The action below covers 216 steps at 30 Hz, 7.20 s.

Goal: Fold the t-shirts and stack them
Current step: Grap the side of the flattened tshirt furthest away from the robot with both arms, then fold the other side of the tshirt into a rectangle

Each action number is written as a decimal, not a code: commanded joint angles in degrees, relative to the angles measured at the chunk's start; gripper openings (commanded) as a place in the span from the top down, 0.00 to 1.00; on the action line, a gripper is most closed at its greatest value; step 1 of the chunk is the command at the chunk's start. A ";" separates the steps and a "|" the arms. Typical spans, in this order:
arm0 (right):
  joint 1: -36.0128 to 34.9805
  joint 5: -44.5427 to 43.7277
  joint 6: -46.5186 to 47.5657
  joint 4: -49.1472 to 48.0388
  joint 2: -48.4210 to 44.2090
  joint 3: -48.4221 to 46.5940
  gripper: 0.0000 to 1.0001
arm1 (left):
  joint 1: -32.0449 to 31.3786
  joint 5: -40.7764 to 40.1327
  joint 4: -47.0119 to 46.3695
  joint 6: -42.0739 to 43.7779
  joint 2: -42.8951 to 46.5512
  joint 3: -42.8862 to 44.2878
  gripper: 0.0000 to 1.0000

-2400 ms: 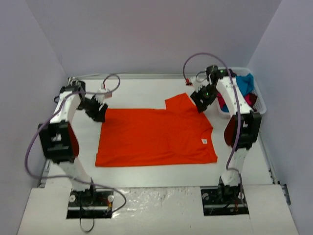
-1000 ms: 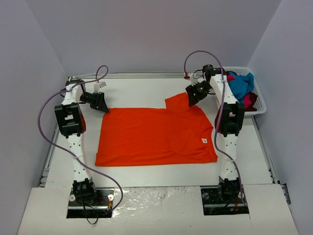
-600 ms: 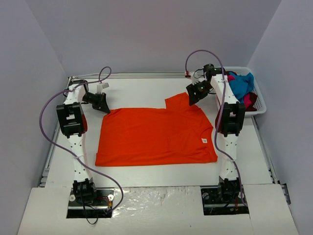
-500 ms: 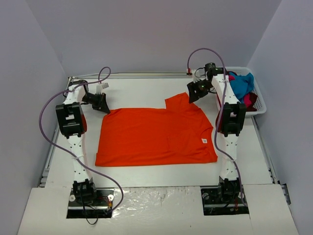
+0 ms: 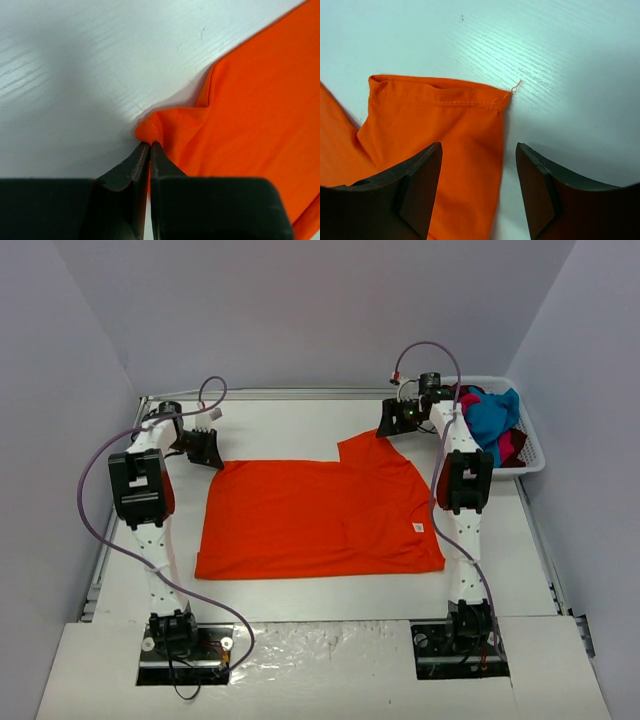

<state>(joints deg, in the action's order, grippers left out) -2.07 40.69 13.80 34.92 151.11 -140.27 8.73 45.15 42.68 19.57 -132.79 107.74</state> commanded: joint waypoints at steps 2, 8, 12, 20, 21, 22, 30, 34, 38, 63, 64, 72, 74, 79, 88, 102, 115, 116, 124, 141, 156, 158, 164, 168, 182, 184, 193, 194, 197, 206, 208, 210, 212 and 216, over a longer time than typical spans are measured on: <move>-0.13 3.08 -5.01 -4.41 2.43 -2.82 0.43 | -0.21 -3.83 -6.46 -2.17 6.84 -2.27 0.98; 0.04 2.99 -6.42 -7.05 4.37 -2.82 0.43 | -0.56 -4.63 -3.30 0.64 6.67 -1.04 0.98; 0.04 4.39 -7.03 -7.76 5.60 -2.82 0.53 | -0.65 -5.07 -3.56 0.64 6.67 -1.75 0.98; 0.13 5.72 -8.00 -7.58 6.92 -2.47 0.73 | -1.26 -5.24 -3.83 0.47 6.05 -1.57 0.98; 0.13 5.72 -8.09 -7.58 7.09 -2.55 0.75 | -1.35 -5.33 -3.92 0.38 5.97 -1.48 0.98; 0.13 5.63 -8.09 -7.58 7.27 -2.64 0.76 | -1.44 -5.33 -3.92 0.38 5.88 -1.48 0.98; 0.13 3.53 -7.74 -7.58 7.18 -2.03 0.99 | -1.52 -5.77 -3.91 0.55 5.26 -1.22 0.98; 0.13 2.38 -7.30 -7.58 5.87 -2.64 1.00 | -1.52 -6.38 -4.27 -0.06 5.17 0.00 0.97; 0.13 2.12 -6.95 -7.58 3.67 -2.99 1.00 | -1.52 -7.35 -2.96 -0.06 5.18 2.90 0.98; 1.80 4.40 0.61 -3.55 -27.52 25.46 1.00 | 0.76 -2.43 -4.44 1.52 19.49 -10.18 0.98; 1.80 4.49 1.66 -3.02 -28.40 26.53 1.00 | 0.85 -2.00 -5.14 1.52 20.11 -11.75 0.98; 1.80 4.84 5.27 1.47 -39.74 38.39 1.00 | 2.34 -0.24 -5.59 4.07 25.82 -18.79 0.98; 1.71 4.75 6.23 2.52 -42.73 41.38 1.00 | 2.69 0.38 -5.41 5.03 26.96 -20.46 0.98; 1.80 3.79 8.17 5.51 -48.79 45.95 1.00 | 3.31 0.82 -5.23 7.58 29.60 -23.98 0.98; 1.80 2.91 11.33 9.29 -55.65 53.16 1.00 | 4.19 1.17 -4.18 11.89 33.03 -28.81 0.98; 1.80 0.89 14.59 12.72 -59.87 61.34 1.00 | 4.28 1.17 -4.71 15.32 34.53 -35.23 0.98; 0.31 -0.17 16.78 15.70 -60.32 65.21 1.00 | 4.28 0.21 -5.32 16.81 36.11 -38.57 0.98; 0.05 -0.17 16.96 16.14 -60.23 65.73 1.00 | 4.28 -0.05 -5.41 16.73 36.20 -38.83 0.98; -2.85 -1.83 17.40 16.76 -59.09 67.06 1.00 | 4.36 -2.08 -7.69 16.03 37.25 -40.60 0.98; -7.95 -12.29 21.44 24.67 -49.07 63.36 0.64 | 4.36 -2.87 -5.24 21.56 38.92 -43.05 0.84; -8.04 -6.68 22.93 23.71 -42.57 54.14 0.63 | 4.63 -1.74 -7.87 17.70 40.16 -44.21 0.69; -8.13 -4.93 23.20 23.62 -39.07 51.34 0.64 | 4.63 -1.20 -7.35 16.91 40.07 -43.59 0.66; -9.18 -1.67 24.69 23.62 -30.19 45.35 0.65 | 5.24 -1.11 -7.26 14.62 43.14 -44.02 0.62; -10.50 -0.61 25.57 23.62 -26.22 42.10 0.65 | 5.77 -0.85 -6.29 13.74 47.52 -44.72 0.60; -13.40 0.71 29.26 26.16 -22.61 40.86 0.72 | 6.56 -2.78 -5.06 12.16 55.53 -48.86 0.59; -13.49 0.88 29.62 26.43 -23.92 41.47 0.75 | 6.56 -2.87 -4.88 12.15 55.97 -49.21 0.59; -16.12 1.94 32.08 28.45 -29.73 47.62 0.95 | 6.56 -3.22 -3.65 12.07 59.57 -50.61 0.59; -16.74 1.85 32.16 28.63 -30.08 48.41 0.95 | 6.56 -3.31 -3.48 12.15 59.93 -50.79 0.59; -19.10 2.03 31.99 28.89 -31.31 49.21 0.95 | 6.56 -3.48 -3.39 11.98 61.50 -51.49 0.59; -27.28 1.41 31.02 29.42 -30.96 50.26 0.84 | 6.56 -4.98 -3.39 11.63 64.76 -53.25 0.58; -28.87 1.41 31.11 29.24 -30.26 51.23 0.79 | 6.56 -4.89 -3.13 11.72 64.85 -53.25 0.58; -29.83 1.24 31.20 28.89 -29.65 51.85 0.76 | 6.56 -5.07 -3.04 11.63 64.85 -53.25 0.58; -30.19 1.15 31.29 28.89 -29.29 52.64 0.76 | 6.56 -5.07 -3.04 11.63 64.76 -53.25 0.59; -30.37 1.15 31.29 28.98 -30.25 53.26 0.76 | 6.56 -5.16 -3.04 11.63 64.68 -52.90 0.58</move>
<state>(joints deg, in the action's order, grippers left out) -32.45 41.39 44.66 60.31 122.43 -87.39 15.03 39.92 38.72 31.35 -69.32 54.52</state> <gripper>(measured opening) 0.242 0.415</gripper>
